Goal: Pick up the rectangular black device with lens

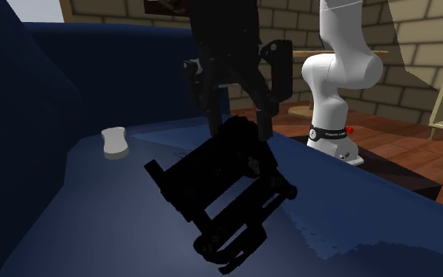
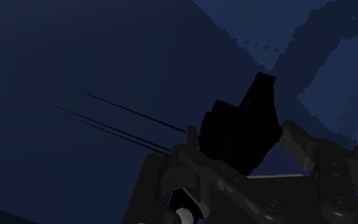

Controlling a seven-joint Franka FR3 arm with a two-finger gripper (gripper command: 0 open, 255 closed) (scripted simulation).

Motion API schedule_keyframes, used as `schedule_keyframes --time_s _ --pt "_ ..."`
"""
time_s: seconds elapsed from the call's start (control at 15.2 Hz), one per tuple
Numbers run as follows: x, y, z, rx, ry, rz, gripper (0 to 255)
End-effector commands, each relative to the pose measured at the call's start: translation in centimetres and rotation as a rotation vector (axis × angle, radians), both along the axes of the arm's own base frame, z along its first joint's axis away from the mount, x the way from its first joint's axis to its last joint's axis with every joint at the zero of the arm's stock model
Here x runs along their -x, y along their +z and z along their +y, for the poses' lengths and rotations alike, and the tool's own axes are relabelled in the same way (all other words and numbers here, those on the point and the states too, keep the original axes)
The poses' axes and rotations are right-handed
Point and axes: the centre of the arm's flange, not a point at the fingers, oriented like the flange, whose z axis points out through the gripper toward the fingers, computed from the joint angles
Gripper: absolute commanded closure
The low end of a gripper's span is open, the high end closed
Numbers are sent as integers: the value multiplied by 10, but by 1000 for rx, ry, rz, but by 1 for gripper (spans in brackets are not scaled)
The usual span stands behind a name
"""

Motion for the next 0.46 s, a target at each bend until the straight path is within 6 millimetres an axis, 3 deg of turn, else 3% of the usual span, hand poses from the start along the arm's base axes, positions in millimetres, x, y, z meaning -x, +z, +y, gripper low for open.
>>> schedule_keyframes --time_s 0.0,0.26,0.4 --pt "0 10 0 0 0 0 255" --pt "0 31 0 0 0 0 255" --pt "0 32 0 0 0 0 255"
